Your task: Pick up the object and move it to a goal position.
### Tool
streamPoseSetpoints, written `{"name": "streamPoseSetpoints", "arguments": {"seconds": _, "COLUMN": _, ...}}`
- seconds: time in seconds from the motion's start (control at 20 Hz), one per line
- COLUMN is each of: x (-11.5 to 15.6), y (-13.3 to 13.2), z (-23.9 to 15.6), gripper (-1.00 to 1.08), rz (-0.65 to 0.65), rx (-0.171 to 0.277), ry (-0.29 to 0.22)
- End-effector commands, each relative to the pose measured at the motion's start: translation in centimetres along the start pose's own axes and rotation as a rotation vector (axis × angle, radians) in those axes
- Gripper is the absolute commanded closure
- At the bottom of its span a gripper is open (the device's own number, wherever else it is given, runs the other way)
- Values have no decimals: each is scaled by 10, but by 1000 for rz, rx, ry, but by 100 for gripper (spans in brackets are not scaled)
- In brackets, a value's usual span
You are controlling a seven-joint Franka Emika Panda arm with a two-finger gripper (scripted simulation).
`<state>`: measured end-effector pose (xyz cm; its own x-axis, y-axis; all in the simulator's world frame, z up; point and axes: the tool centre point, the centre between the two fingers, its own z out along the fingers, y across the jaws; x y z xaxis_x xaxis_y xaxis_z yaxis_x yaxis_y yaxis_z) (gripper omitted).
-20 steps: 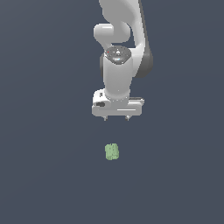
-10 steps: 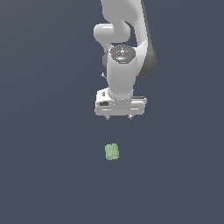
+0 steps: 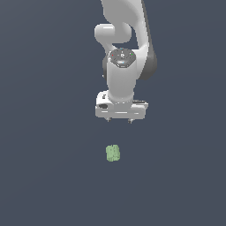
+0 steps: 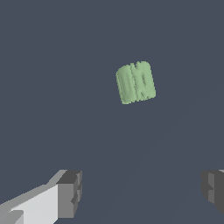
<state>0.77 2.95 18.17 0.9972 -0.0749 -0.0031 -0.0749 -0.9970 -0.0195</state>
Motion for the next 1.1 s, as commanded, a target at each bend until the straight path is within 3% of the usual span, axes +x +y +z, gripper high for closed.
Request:
{"name": "streamPoseSetpoints", "arguments": {"seconds": 0.0, "x": 3, "y": 1, "z": 2, "gripper": -92, "rz": 41, "rx": 1, "ry": -1}}
{"name": "streamPoseSetpoints", "arguments": {"seconds": 1.05, "x": 48, "y": 12, "z": 37, "gripper": -92, "rz": 610, "rx": 5, "ry": -6}}
